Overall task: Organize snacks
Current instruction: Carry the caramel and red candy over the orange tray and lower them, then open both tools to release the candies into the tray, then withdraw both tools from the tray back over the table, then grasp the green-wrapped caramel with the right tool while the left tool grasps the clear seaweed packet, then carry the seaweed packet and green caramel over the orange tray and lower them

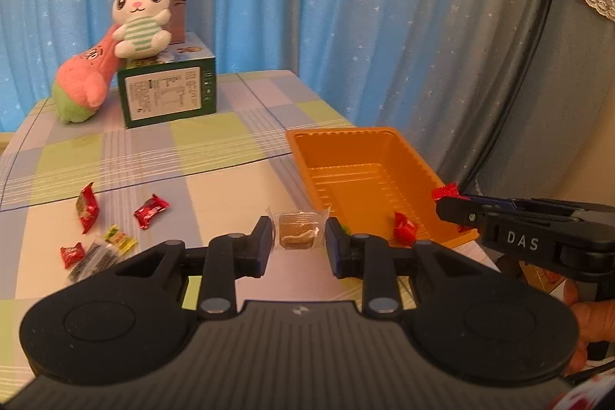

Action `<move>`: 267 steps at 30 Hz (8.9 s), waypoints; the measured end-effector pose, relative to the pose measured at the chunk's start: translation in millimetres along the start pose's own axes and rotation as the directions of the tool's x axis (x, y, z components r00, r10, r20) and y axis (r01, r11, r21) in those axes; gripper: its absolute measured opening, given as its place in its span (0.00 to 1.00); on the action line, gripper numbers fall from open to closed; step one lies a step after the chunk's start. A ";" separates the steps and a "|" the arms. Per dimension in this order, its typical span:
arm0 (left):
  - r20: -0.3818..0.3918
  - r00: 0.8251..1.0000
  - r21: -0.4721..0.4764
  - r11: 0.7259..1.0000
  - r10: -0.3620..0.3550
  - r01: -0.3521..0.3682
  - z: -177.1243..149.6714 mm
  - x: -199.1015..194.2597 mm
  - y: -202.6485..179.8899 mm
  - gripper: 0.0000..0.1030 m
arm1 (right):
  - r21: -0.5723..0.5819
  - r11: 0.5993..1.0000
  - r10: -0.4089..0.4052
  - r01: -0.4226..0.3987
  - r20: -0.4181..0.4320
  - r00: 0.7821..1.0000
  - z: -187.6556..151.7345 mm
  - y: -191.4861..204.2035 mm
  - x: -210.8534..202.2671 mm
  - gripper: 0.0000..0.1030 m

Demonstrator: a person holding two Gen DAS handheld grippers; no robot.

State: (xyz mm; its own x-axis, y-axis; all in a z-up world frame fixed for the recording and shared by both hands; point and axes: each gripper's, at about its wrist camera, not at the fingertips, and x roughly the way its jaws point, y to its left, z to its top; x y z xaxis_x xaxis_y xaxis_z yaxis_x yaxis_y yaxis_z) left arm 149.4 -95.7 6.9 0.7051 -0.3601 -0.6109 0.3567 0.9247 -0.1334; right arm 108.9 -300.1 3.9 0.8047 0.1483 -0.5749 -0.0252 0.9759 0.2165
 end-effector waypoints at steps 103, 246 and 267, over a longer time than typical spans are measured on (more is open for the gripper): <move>-0.038 0.998 -0.085 0.995 0.053 -0.056 -21.7 0.4 1.4 0.71 | 0.163 0.987 0.015 -0.002 -0.076 0.997 8.0 -67.7 -8.2 0.64; -0.062 0.998 -0.072 0.997 0.023 -0.028 -27.0 -27.7 19.8 0.33 | -0.013 1.000 0.009 -0.009 0.000 1.000 -41.4 32.9 -10.7 0.26; -0.061 0.998 -0.021 0.999 -0.030 0.028 -16.3 -15.4 -44.3 0.33 | 0.032 0.996 -0.083 0.083 0.004 0.997 -34.1 -26.2 -44.4 0.26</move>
State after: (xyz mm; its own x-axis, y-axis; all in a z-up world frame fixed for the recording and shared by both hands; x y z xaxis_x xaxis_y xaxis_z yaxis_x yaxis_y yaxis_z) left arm 112.8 -129.1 9.5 0.6557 -0.3792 -0.6529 0.3637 0.9164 -0.1669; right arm 53.6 -326.8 -3.1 0.8065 0.0664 -0.5874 0.0603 0.9793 0.1934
